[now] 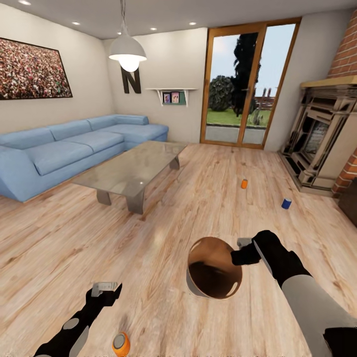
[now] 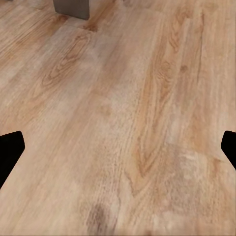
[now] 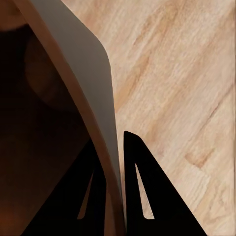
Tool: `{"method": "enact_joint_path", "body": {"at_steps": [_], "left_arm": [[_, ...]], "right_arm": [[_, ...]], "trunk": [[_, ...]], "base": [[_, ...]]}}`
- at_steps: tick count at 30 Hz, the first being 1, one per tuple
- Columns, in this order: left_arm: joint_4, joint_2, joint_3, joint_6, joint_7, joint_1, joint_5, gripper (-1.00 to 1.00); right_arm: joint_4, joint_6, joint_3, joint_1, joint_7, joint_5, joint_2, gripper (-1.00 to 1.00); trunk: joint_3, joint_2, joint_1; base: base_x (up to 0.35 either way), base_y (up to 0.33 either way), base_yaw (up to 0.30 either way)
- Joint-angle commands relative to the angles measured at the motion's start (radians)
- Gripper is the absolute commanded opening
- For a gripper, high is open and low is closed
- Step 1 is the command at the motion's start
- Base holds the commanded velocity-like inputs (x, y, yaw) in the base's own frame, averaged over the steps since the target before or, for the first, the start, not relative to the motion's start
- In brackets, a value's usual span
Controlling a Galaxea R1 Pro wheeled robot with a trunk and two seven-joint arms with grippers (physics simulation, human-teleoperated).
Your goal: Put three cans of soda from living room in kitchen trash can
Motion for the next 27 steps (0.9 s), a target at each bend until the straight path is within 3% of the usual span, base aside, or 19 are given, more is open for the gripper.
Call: {"method": "enact_joint_path", "body": {"at_steps": [1,6,10,27], "left_arm": [[0.001,0.0,0.0,0.0,0.0,0.0,0.0,1.0],[0.023,-0.001,-0.009,0.0,0.0,0.0,0.001,1.0],[0.038,-0.001,-0.039,-0.001,0.003,0.0,0.003,1.0],[0.043,-0.001,-0.049,-0.003,0.005,0.0,0.003,1.0]], "right_arm": [[0.005,0.008,0.001,-0.016,0.005,-0.023,-0.001,-1.0],[0.012,0.008,0.002,-0.054,0.005,-0.023,-0.007,-1.0],[0.015,0.008,0.002,-0.069,0.005,-0.023,-0.01,-1.0],[0.015,0.008,0.004,-0.071,0.005,-0.023,-0.012,-1.0]], "trunk": [[-0.002,0.0,0.0],[-0.009,0.0,0.0],[-0.015,0.0,0.0],[-0.095,-0.119,0.065]], "base": [[0.0,0.0,0.0],[0.0,0.0,0.0],[0.0,0.0,0.0],[0.0,0.0,0.0]]}}
